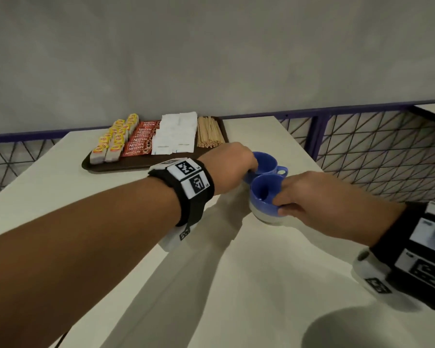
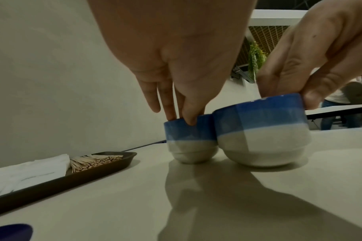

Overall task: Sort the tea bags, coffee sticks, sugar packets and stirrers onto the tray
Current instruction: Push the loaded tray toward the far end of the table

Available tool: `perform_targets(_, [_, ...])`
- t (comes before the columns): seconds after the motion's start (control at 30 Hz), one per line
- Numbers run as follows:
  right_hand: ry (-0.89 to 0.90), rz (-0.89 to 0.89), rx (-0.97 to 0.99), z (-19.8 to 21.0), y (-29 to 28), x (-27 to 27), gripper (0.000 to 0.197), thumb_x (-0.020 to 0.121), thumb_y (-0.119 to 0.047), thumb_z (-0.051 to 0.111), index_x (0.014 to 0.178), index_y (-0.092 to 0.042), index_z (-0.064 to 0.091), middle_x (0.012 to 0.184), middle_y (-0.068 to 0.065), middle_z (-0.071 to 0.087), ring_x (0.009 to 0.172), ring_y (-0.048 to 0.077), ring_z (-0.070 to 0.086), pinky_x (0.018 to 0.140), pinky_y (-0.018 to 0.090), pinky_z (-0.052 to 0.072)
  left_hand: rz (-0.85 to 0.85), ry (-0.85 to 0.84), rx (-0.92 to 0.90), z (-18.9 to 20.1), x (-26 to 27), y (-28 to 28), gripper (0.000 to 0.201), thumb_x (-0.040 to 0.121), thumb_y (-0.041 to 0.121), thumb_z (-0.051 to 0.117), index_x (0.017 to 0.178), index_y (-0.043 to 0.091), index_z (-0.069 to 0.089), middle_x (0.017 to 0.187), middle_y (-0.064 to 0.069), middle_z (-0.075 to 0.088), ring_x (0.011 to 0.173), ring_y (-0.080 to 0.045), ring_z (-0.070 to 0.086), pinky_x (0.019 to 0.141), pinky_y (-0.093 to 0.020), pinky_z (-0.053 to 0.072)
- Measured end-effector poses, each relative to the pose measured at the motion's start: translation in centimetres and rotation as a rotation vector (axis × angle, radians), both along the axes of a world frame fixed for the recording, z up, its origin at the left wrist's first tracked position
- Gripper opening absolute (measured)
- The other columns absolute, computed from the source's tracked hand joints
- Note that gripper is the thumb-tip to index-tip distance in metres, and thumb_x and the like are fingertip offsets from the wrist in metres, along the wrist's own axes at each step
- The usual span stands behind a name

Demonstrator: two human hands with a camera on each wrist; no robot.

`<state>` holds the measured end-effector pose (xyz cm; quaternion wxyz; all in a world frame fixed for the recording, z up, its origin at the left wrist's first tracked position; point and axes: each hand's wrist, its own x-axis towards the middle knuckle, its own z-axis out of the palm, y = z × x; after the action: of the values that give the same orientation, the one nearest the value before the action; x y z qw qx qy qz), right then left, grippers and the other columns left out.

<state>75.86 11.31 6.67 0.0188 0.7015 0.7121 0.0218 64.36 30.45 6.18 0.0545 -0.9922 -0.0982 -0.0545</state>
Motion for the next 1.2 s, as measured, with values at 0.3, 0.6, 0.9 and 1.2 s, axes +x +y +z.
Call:
perform_targets(0.3, [0.014,-0.112,0.033,0.0,6.9,6.5,0.021,0.098,-0.031,0.056,0.092,-0.028,0.076,0.082,-0.012,0.065,0.075,0.006,0.059,0.075,0.024,0.043,0.095,-0.083,-0.21,1.3,7.5,5.7,0.018,0.093,0.023,0.069,0.108,0.022,0.079,0.106,0.001,0.075,0.098,-0.017,0.067,0.094,-0.033,0.054])
perform_targets(0.6, [-0.019,-0.174,0.005,0.4,17.6,12.3,0.033,0.098,-0.021,0.057,0.066,-0.015,0.067,0.065,0.003,0.061,0.061,0.015,0.056,0.059,0.023,0.036,0.211,-0.076,-0.278,1.7,13.8,14.7,0.022,0.094,0.013,0.066,0.114,0.014,0.076,0.115,-0.006,0.073,0.107,-0.022,0.066,0.094,-0.031,0.053])
perform_targets(0.9, [-0.091,-0.141,0.133,-0.5,24.2,11.7,0.021,0.096,-0.023,0.059,0.078,-0.02,0.069,0.071,0.0,0.058,0.061,0.013,0.049,0.064,0.029,0.034,0.199,-0.04,-0.225,-0.2,12.1,19.2,0.037,0.094,0.006,0.054,0.127,0.018,0.064,0.122,-0.007,0.068,0.109,-0.026,0.063,0.092,-0.034,0.049])
perform_targets(1.2, [-0.074,-0.154,0.177,-0.8,25.1,11.0,0.015,0.098,-0.026,0.06,0.091,-0.019,0.072,0.087,0.005,0.067,0.073,0.019,0.059,0.068,0.028,0.036,0.27,0.046,-0.289,-0.3,11.6,19.1,0.051,0.094,0.01,0.055,0.143,0.019,0.041,0.126,-0.008,0.063,0.1,-0.024,0.058,0.085,-0.033,0.046])
